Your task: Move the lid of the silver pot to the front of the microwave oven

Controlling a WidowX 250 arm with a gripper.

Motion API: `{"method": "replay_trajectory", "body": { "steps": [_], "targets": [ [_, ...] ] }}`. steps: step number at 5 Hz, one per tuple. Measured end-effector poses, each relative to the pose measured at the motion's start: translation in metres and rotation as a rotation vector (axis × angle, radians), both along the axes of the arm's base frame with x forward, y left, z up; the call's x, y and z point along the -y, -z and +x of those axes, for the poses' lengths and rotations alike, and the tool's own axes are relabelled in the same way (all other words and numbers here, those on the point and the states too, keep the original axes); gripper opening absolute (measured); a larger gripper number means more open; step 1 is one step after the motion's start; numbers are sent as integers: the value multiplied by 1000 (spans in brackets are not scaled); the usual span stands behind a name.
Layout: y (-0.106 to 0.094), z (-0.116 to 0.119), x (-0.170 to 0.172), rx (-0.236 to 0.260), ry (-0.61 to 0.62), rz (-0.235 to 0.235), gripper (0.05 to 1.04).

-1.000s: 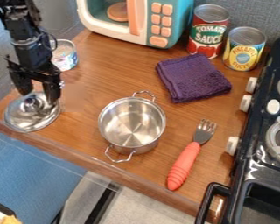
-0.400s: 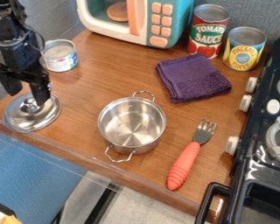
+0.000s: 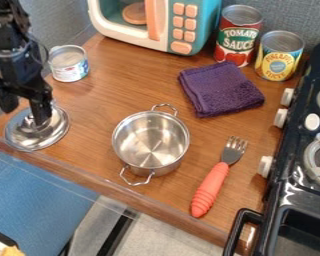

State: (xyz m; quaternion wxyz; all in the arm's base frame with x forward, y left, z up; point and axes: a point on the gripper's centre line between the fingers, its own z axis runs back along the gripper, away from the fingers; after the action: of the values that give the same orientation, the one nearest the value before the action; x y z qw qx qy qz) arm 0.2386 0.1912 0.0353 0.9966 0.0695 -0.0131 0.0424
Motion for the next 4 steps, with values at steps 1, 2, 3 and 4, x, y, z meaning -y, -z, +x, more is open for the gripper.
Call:
{"method": "replay_trajectory", "body": {
  "steps": [1,2,3,4],
  "targets": [
    [3,5,-5,-10,-15,12,663],
    [4,7,-5,-23,-9,23,369],
    [4,7,-5,-28,-9,22,279],
    [4,8,0,-30,3,-2,278]
  ]
}}
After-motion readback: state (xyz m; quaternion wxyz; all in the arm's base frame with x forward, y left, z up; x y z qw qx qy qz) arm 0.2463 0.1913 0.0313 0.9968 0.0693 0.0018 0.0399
